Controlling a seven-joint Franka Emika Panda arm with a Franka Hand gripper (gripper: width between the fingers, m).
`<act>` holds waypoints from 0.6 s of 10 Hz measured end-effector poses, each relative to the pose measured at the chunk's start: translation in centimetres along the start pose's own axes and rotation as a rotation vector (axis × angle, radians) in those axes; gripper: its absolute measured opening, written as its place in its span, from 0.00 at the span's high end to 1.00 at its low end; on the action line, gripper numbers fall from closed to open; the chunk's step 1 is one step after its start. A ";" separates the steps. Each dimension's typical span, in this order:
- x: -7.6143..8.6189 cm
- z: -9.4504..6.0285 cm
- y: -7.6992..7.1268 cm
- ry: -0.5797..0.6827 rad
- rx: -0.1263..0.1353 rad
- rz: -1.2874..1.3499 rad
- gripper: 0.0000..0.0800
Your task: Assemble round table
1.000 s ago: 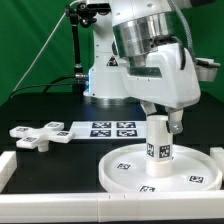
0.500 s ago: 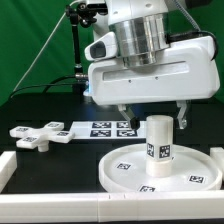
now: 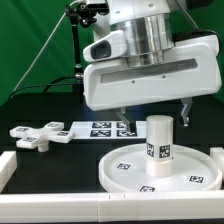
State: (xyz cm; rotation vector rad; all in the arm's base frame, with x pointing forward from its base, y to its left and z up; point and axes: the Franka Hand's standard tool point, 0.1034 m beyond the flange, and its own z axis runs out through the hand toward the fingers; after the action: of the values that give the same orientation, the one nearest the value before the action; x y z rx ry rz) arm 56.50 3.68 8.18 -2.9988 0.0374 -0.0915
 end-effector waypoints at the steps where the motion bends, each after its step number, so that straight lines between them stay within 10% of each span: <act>1: -0.1 0.1 -0.5 -0.003 -0.008 -0.061 0.19; 6: -0.3 0.2 -0.9 0.018 -0.037 -0.450 0.19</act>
Offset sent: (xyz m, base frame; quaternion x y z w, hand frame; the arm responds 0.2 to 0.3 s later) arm -0.0126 0.0142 0.0087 0.0085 0.0613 -0.1743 0.9827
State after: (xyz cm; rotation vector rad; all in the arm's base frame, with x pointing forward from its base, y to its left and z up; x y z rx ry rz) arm 56.26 4.61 8.13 -2.9825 -0.6398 -0.1660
